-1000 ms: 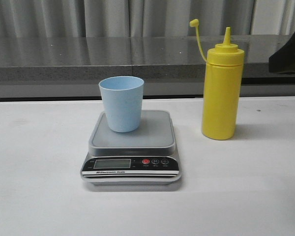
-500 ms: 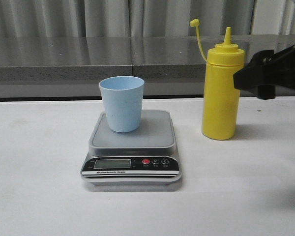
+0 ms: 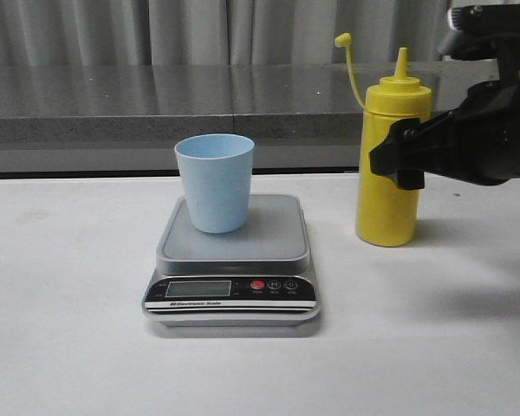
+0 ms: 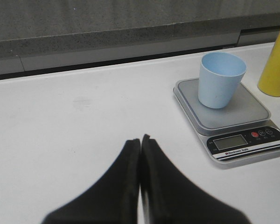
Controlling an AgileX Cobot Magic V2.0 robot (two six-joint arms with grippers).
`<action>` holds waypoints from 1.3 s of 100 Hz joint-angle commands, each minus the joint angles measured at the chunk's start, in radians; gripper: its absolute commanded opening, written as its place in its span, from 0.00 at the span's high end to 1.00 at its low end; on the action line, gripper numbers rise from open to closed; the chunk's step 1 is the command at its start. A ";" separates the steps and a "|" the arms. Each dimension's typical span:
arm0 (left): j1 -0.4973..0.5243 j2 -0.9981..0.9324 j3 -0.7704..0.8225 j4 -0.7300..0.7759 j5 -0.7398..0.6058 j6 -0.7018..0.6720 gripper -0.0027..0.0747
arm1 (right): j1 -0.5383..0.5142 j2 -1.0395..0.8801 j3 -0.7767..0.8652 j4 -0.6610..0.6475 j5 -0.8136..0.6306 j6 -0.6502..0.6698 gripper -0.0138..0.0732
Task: Pour seasoning into cup on scale with both arms
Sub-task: 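Reach the right gripper to the yellow squeeze bottle and grasp it, then lift the yellow bottle and tilt its nozzle over the blue cup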
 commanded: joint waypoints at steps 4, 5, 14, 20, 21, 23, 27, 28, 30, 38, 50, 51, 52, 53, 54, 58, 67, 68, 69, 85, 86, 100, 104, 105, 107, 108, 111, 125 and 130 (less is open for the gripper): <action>0.001 0.008 -0.025 -0.011 -0.074 -0.010 0.99 | 0.001 0.016 -0.059 -0.003 -0.097 0.051 0.08; 0.001 0.008 -0.025 -0.011 -0.074 -0.010 0.99 | 0.001 0.022 -0.063 -0.003 -0.097 0.055 0.08; 0.001 0.008 -0.025 -0.011 -0.074 -0.010 0.99 | 0.000 0.053 -0.091 -0.003 -0.107 0.084 0.08; 0.001 0.008 -0.025 -0.011 -0.074 -0.010 0.99 | 0.000 0.071 -0.109 -0.003 -0.121 0.084 0.08; 0.001 0.008 -0.025 -0.011 -0.074 -0.010 0.99 | 0.000 0.077 -0.113 -0.003 -0.122 0.084 0.08; 0.001 0.008 -0.025 -0.011 -0.074 -0.010 0.99 | 0.000 0.083 -0.118 -0.002 -0.126 0.084 0.08; 0.001 0.008 -0.025 -0.011 -0.074 -0.010 0.99 | -0.001 0.096 -0.132 0.005 -0.128 0.084 0.08; 0.001 0.008 -0.025 -0.011 -0.074 -0.010 0.99 | -0.001 0.100 -0.136 0.006 -0.127 0.084 0.08; 0.001 0.008 -0.025 -0.011 -0.074 -0.010 0.99 | -0.001 0.104 -0.141 0.009 -0.127 0.084 0.08; 0.001 0.008 -0.025 -0.011 -0.074 -0.010 0.99 | -0.001 0.128 -0.162 0.024 -0.130 0.084 0.08; 0.001 0.008 -0.025 -0.011 -0.074 -0.010 0.99 | -0.002 0.162 -0.187 0.028 -0.143 0.084 0.08; 0.001 0.008 -0.025 -0.011 -0.074 -0.010 0.99 | -0.002 0.166 -0.188 0.028 -0.144 0.084 0.08; 0.001 0.008 -0.025 -0.011 -0.074 -0.010 0.99 | -0.002 0.168 -0.191 0.028 -0.145 0.084 0.08; 0.001 0.008 -0.025 -0.011 -0.074 -0.010 0.99 | -0.002 0.170 -0.192 0.029 -0.146 0.084 0.08; 0.001 0.008 -0.025 -0.011 -0.074 -0.010 0.99 | -0.002 0.175 -0.195 0.029 -0.146 0.084 0.08; 0.001 0.008 -0.025 -0.011 -0.074 -0.010 0.99 | -0.002 0.188 -0.203 0.032 -0.150 0.084 0.08; 0.001 0.008 -0.025 -0.011 -0.074 -0.010 0.99 | -0.002 0.211 -0.217 0.032 -0.170 0.084 0.09; 0.001 0.008 -0.025 -0.011 -0.074 -0.010 0.99 | -0.002 0.214 -0.219 0.032 -0.172 0.084 0.09; 0.001 0.008 -0.025 -0.011 -0.074 -0.010 0.99 | -0.002 0.215 -0.220 0.032 -0.176 0.084 0.10; 0.001 0.008 -0.025 -0.011 -0.074 -0.010 0.99 | -0.002 0.217 -0.225 0.032 -0.187 0.084 0.31; 0.001 0.008 -0.025 -0.011 -0.074 -0.010 0.99 | -0.002 0.217 -0.225 0.032 -0.187 0.084 0.32; 0.001 0.008 -0.025 -0.011 -0.074 -0.010 0.99 | -0.002 0.217 -0.225 0.032 -0.187 0.084 0.64; 0.001 0.008 -0.025 -0.011 -0.074 -0.010 0.99 | -0.002 0.217 -0.225 0.032 -0.187 0.084 0.72; 0.001 0.008 -0.025 -0.011 -0.074 -0.010 0.99 | -0.002 0.217 -0.225 0.032 -0.187 0.083 0.74; 0.001 0.008 -0.025 -0.011 -0.074 -0.010 0.99 | -0.002 0.217 -0.225 0.032 -0.187 0.083 0.78; 0.001 0.008 -0.025 -0.011 -0.074 -0.010 0.99 | -0.002 0.217 -0.225 0.032 -0.187 0.082 0.80; 0.001 0.008 -0.025 -0.011 -0.074 -0.010 0.99 | -0.002 0.217 -0.225 0.032 -0.187 0.080 0.85; 0.001 0.008 -0.025 -0.011 -0.074 -0.010 0.99 | -0.002 0.191 -0.225 0.031 -0.161 0.067 0.91; 0.001 0.008 -0.025 -0.011 -0.074 -0.010 0.99 | -0.002 0.171 -0.225 0.031 -0.138 0.053 0.91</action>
